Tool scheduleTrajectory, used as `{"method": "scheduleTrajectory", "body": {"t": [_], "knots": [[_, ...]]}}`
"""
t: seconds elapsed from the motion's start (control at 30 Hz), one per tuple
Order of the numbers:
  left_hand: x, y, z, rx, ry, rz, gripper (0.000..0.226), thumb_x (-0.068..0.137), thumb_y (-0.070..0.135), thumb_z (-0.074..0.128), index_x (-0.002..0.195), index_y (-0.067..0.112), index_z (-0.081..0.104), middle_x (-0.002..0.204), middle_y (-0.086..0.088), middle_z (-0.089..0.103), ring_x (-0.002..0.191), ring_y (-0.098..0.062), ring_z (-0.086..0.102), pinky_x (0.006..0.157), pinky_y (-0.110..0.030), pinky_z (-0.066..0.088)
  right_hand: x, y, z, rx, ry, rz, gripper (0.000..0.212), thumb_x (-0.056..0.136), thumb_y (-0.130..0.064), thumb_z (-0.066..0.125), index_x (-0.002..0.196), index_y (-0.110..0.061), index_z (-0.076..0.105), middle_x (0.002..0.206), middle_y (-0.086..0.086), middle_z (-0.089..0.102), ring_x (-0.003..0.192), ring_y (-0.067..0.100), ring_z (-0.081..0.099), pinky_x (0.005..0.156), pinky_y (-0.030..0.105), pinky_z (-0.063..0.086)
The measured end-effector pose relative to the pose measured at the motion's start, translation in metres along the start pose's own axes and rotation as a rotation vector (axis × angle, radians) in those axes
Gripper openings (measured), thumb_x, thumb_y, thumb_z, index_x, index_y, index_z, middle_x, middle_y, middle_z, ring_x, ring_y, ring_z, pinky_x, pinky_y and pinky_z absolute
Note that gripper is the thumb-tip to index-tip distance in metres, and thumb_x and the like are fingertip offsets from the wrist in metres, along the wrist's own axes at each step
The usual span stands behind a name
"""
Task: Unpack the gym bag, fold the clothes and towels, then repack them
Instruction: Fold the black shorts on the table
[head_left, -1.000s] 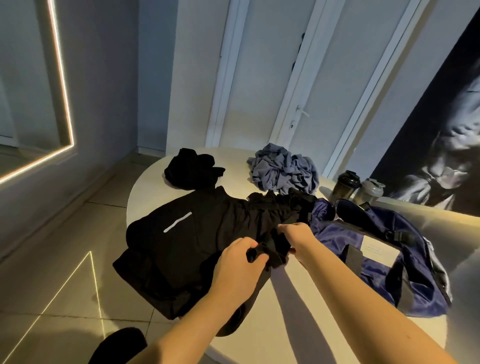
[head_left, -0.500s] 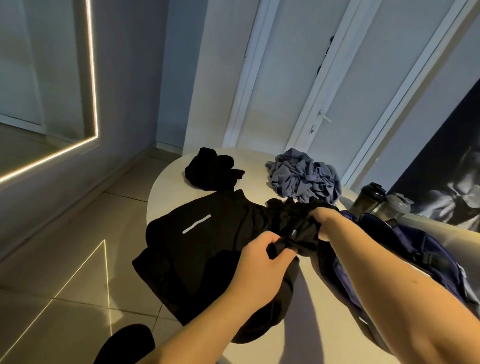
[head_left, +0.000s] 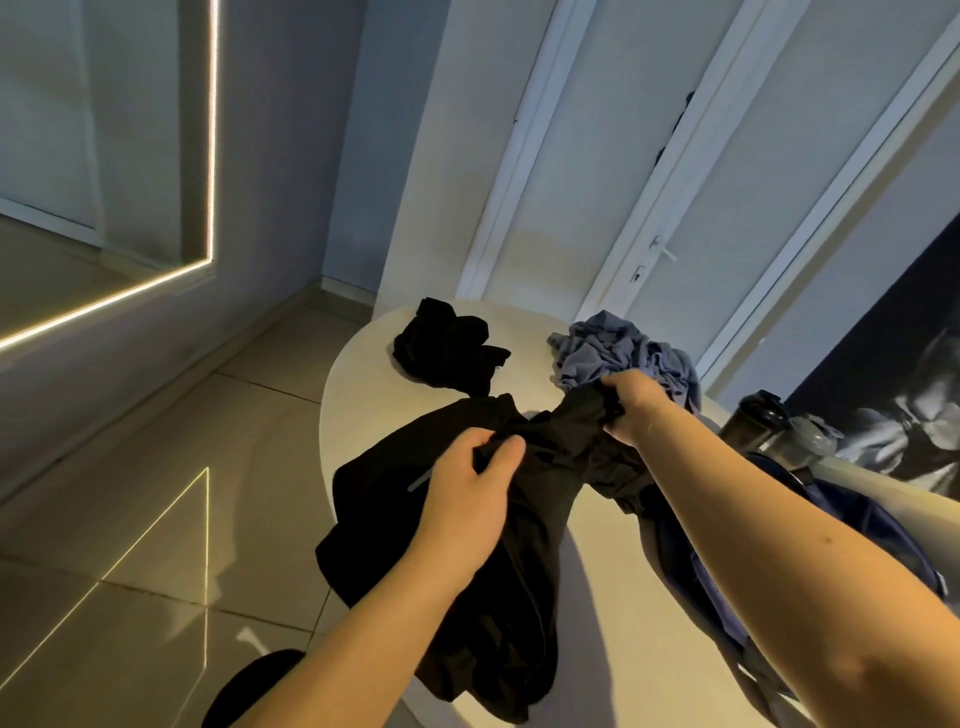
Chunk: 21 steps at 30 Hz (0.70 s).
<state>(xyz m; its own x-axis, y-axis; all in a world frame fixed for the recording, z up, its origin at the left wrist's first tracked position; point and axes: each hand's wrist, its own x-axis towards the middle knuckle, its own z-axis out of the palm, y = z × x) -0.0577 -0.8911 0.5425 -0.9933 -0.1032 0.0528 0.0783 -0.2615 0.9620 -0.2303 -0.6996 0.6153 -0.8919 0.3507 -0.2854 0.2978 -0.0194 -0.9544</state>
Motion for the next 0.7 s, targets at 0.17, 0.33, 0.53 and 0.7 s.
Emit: {"method": "scheduleTrajectory", "body": {"t": [0.17,0.33,0.53,0.7], "knots": [[0.016,-0.010,-0.055,0.125,0.146,-0.024,0.035,0.099,0.049,0.056,0.125,0.024,0.058,0.117,0.010,0.063,0.108,-0.005,0.060,0.094,-0.025,0.050,0.011,0.008,0.068,-0.239,0.010,-0.059,0.040,0.101,-0.012,0.052,0.140,-0.005,0.050,0.120,0.009,0.057,0.095,0.023,0.060,0.083,0.031,0.043],[0.022,-0.022,-0.092,0.476,0.209,0.019,0.027,0.104,0.047,0.046,0.120,0.032,0.060,0.102,0.018,0.061,0.097,-0.004,0.060,0.074,-0.018,0.043,0.018,0.033,0.113,-0.192,-0.048,-0.043,0.018,0.099,-0.019,0.060,0.111,-0.005,0.057,0.111,0.014,0.061,0.088,0.025,0.059,0.079,0.039,0.058],[0.033,-0.048,-0.120,0.833,0.335,0.132,0.035,0.105,0.044,0.042,0.123,0.027,0.066,0.119,0.009,0.062,0.116,-0.014,0.049,0.102,-0.031,0.041,0.014,0.066,0.112,-0.289,-0.262,-0.200,0.043,0.097,0.001,0.056,0.138,-0.009,0.056,0.136,0.013,0.056,0.120,0.029,0.057,0.099,0.044,0.056],[0.041,-0.048,-0.129,0.834,0.429,0.218,0.039,0.103,0.030,0.051,0.141,0.024,0.049,0.154,0.004,0.039,0.142,-0.018,0.031,0.119,-0.037,0.024,-0.018,0.095,0.090,-0.877,-0.187,-0.587,0.050,0.097,-0.011,0.054,0.147,-0.017,0.051,0.147,0.002,0.053,0.133,0.020,0.051,0.113,0.035,0.042]]}}
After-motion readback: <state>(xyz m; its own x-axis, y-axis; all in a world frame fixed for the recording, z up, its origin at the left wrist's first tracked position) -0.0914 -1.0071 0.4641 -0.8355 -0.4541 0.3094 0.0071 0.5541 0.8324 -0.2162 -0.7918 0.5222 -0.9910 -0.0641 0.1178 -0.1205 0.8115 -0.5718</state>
